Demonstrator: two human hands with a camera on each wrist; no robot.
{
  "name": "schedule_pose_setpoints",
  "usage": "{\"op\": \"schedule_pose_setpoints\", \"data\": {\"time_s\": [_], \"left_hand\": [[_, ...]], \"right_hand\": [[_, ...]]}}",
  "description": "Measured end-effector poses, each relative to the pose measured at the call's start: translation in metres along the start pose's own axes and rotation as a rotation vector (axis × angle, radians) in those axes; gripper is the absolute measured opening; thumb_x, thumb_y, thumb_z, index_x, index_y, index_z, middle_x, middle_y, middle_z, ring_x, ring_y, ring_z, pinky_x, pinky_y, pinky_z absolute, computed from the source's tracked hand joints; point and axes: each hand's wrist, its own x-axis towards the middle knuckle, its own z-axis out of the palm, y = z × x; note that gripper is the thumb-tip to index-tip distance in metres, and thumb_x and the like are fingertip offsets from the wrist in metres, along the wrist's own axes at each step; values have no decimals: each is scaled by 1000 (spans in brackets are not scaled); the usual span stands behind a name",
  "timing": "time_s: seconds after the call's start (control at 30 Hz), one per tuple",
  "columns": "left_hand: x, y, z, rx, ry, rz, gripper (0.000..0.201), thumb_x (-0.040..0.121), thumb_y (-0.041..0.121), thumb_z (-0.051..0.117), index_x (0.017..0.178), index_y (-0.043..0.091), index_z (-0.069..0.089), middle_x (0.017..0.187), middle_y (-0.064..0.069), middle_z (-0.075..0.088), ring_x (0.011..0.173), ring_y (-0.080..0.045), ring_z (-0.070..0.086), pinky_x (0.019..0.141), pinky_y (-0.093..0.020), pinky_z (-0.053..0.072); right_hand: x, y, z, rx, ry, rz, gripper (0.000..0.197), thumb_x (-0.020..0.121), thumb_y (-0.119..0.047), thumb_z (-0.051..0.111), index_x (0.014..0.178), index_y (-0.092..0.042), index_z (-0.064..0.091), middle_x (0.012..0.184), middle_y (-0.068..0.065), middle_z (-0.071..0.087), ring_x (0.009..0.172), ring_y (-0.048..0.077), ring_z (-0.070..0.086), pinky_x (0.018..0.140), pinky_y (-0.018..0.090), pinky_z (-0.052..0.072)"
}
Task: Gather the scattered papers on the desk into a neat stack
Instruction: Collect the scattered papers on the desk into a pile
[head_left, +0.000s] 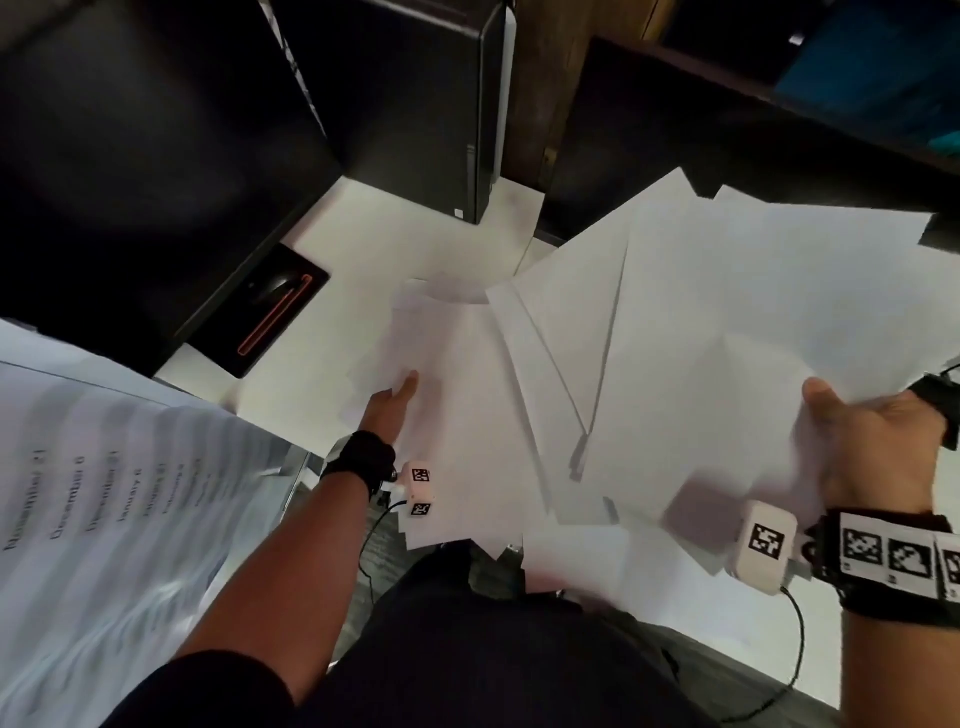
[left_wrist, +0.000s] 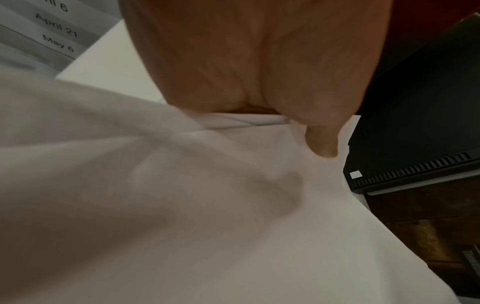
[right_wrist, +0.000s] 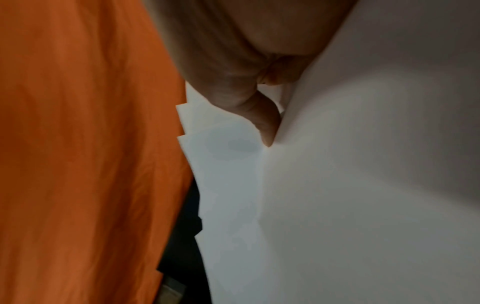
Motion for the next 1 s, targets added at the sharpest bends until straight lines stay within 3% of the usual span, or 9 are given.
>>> {"op": "schedule_pose_setpoints", "data": {"time_s": [0.07, 0.13, 0.23, 0.3, 0.47, 0.6, 0.73, 0.83, 1.0], "left_hand": [[1, 1, 0, 23, 19, -10, 67, 95, 57, 55, 138, 5, 56, 131, -7, 61, 125, -22, 54, 111, -31, 36], [0, 2, 0, 30, 15, -20, 76, 94, 65, 47, 142, 7, 52, 141, -10, 56, 132, -26, 50, 109, -30, 35], [-3, 4, 2, -42, 1, -57, 89, 88, 79, 39, 147, 12, 47, 149, -6, 50, 138, -25, 44, 103, -30, 31], [-5, 3, 3, -131, -18, -86, 96, 83, 85, 34, 151, 18, 41, 154, -3, 44, 143, -24, 37, 109, -33, 28], [-2, -3, 4, -205, -31, -87, 100, 81, 89, 29, 156, 24, 28, 162, 3, 29, 151, -21, 21, 123, -42, 15], [5, -9, 2, -214, -25, -78, 121, 63, 97, 44, 153, 17, 36, 156, -1, 40, 146, -23, 32, 121, -42, 22], [9, -17, 4, -182, -12, 1, 84, 68, 64, 80, 132, 12, 62, 121, 4, 68, 120, -21, 60, 107, -36, 43], [7, -18, 8, -162, -3, 28, 53, 73, 37, 87, 117, 13, 70, 109, 1, 74, 109, -24, 67, 99, -38, 52], [10, -18, 11, -133, -4, 21, 57, 64, 26, 93, 114, 9, 71, 108, -6, 75, 104, -27, 69, 95, -42, 55]], "right_hand": [[5, -14, -12, -79, -36, 35, 44, 65, -49, 83, 77, -10, 66, 80, 14, 69, 70, 35, 67, 84, 61, 54], [2, -29, -13, -144, -85, 20, 42, 74, -44, 73, 71, -6, 58, 67, 17, 58, 52, 29, 60, 82, 66, 52], [-7, -28, 9, -4, -62, -38, 29, 81, -22, 74, 100, 0, 70, 95, 14, 73, 76, 20, 70, 79, 36, 56], [-12, -14, 35, -21, -72, -34, 31, 82, -12, 73, 111, -1, 69, 104, 9, 72, 86, 20, 67, 75, 27, 53], [-13, 41, 103, -274, -147, 57, 40, 81, -18, 74, 116, 0, 67, 112, 20, 71, 102, 30, 69, 90, 37, 55], [-21, 67, 143, -425, -229, 104, 43, 86, -19, 69, 126, -4, 61, 123, 20, 66, 114, 36, 62, 96, 37, 48], [-22, 93, 161, -379, -241, 266, 59, 85, -27, 73, 134, -7, 47, 131, 18, 61, 118, 37, 58, 98, 40, 47], [-21, 103, 169, -292, -247, 387, 80, 83, -23, 75, 148, -16, 29, 139, 15, 55, 123, 37, 56, 105, 42, 45], [-29, 104, 193, -437, -517, 221, 64, 89, -8, 59, 147, -20, 35, 132, 13, 61, 118, 34, 59, 101, 39, 48]]}}
